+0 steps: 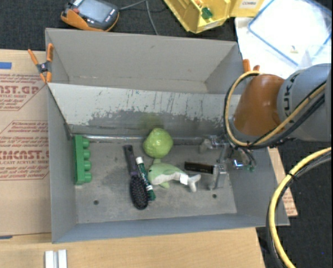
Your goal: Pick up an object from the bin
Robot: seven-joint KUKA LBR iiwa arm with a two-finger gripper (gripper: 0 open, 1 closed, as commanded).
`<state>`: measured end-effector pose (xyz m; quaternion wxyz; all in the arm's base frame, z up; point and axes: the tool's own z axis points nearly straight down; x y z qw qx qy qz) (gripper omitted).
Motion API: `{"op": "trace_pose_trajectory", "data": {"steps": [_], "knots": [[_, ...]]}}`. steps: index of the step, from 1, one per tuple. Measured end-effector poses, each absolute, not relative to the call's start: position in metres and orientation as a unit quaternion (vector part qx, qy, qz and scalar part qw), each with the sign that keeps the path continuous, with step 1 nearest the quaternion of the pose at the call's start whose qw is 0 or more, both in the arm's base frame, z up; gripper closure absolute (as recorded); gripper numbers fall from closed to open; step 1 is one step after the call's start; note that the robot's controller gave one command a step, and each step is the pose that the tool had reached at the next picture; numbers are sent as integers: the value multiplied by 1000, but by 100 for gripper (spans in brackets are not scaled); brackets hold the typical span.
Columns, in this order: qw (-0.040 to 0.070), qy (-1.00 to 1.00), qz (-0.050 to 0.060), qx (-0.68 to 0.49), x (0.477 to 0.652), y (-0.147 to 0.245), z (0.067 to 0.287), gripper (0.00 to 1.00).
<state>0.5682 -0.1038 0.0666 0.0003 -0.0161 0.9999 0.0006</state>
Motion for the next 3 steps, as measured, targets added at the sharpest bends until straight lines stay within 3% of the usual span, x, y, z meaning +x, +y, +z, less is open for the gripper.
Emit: {"op": "trace_pose_trajectory", "data": {"steps": [1, 2, 3], "knots": [[6, 1000, -1, 7, 562, -103, 153, 0], [-4, 999, 1, 52, 561, -99, 99, 0], [7, 997, -1, -71, 578, -78, 69, 0]]}}
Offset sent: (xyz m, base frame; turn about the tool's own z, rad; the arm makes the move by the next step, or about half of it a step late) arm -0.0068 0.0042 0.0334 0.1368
